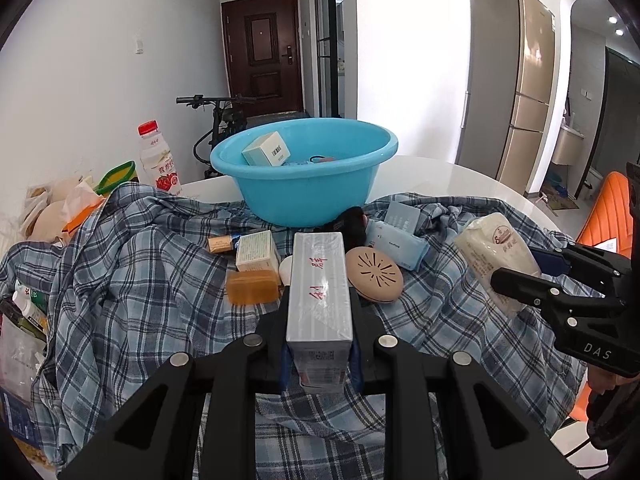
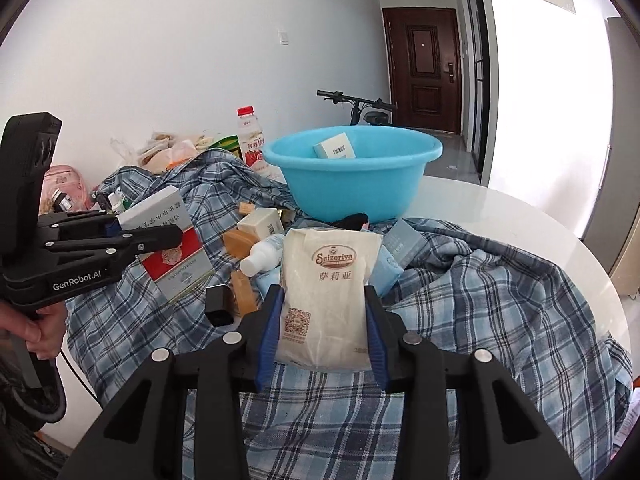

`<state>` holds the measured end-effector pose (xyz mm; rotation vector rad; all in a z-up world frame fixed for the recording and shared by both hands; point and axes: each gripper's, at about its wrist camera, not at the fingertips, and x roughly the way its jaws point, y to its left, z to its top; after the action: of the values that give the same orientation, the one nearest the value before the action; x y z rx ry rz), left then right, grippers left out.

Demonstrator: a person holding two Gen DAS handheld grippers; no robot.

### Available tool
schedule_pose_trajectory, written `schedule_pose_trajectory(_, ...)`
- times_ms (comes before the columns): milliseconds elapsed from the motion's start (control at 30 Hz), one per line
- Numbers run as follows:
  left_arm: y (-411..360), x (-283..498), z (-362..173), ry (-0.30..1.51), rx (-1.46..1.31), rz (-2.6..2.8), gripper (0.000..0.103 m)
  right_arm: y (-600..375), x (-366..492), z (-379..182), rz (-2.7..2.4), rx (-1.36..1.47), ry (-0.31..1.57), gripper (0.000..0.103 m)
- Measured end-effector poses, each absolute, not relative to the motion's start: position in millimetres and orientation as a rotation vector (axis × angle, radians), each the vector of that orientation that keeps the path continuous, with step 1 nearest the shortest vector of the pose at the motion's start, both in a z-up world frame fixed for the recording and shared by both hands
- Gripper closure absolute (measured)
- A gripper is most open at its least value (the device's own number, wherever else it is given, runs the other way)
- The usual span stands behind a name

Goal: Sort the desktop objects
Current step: 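Carry the white box with the left gripper toward the blue basin while the right gripper lifts the tissue pack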

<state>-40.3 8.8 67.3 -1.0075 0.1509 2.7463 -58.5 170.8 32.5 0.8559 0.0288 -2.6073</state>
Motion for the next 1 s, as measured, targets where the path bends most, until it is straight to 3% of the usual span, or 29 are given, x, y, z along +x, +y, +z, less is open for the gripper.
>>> schedule_pose_trajectory(367,7.3,-63.0,93.4,0.126,-0.936,2.786,0.079,172.8,-74.7,64.2,-2.638,0.773,0.071,0.067)
schedule_pose_trajectory(1000,9.8,-119.5,147.7,0.111,-0.816,2.801,0.079,195.2,-120.3,131.1,-2.69,0.653,-0.013,0.066)
